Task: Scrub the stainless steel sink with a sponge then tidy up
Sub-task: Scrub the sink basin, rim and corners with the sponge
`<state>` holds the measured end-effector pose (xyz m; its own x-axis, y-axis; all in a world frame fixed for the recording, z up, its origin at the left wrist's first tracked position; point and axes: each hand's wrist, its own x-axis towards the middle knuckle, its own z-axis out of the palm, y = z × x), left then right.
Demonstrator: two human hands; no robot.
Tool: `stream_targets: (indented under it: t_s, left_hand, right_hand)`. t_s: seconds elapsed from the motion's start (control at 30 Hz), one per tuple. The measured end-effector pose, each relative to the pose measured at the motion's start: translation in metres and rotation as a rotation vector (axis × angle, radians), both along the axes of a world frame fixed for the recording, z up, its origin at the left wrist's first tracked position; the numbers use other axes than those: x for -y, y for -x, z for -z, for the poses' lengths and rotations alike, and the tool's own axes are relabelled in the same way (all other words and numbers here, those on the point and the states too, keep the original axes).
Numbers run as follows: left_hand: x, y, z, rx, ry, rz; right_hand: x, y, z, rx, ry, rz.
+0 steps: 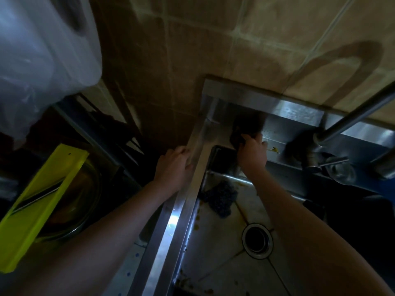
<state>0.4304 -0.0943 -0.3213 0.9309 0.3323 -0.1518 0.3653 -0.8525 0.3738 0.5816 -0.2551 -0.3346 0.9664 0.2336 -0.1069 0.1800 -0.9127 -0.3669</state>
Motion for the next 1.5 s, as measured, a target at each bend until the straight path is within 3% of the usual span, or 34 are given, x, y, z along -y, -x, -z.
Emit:
stream_targets:
  t_s: [0.23, 0.4, 0.53, 0.73, 0.93, 1.2, 1.3, 1.5]
  left_hand:
    - [-0.002, -0.004, 0.0, -0.002, 0.0, 0.072]
    - [-0.002, -0.007, -0.003, -0.006, -0.053, 0.103]
    - [0.009, -0.018, -0.006, 0.016, -0.031, 0.124]
    - [0.02, -0.031, -0.001, -0.003, -0.158, 0.135]
    - [0.019, -0.029, 0.004, 0.027, -0.172, 0.18]
    - [0.019, -0.03, 0.001, 0.044, -0.139, 0.145]
    - [0.019, -0.031, 0.0, 0.047, -0.137, 0.144]
    - [0.018, -0.031, -0.001, 0.048, -0.131, 0.153]
  right_hand:
    - [-0.053, 0.02, 0.0, -0.036, -0.058, -0.181]
    - [-0.037, 0.015, 0.004, -0.018, -0.011, -0.207]
    - [0.009, 0.001, 0.006, 0.025, -0.012, -0.099]
    - [0.078, -0.012, 0.006, 0.071, 0.011, 0.114]
    - [0.067, -0.007, 0.005, 0.072, 0.119, 0.15]
    - [0.023, 0.015, 0.003, 0.051, 0.092, -0.131]
    - [0.033, 0.014, 0.0, 0.079, 0.197, -0.197]
    - [0.062, -0.007, -0.007, 0.076, 0.408, -0.019]
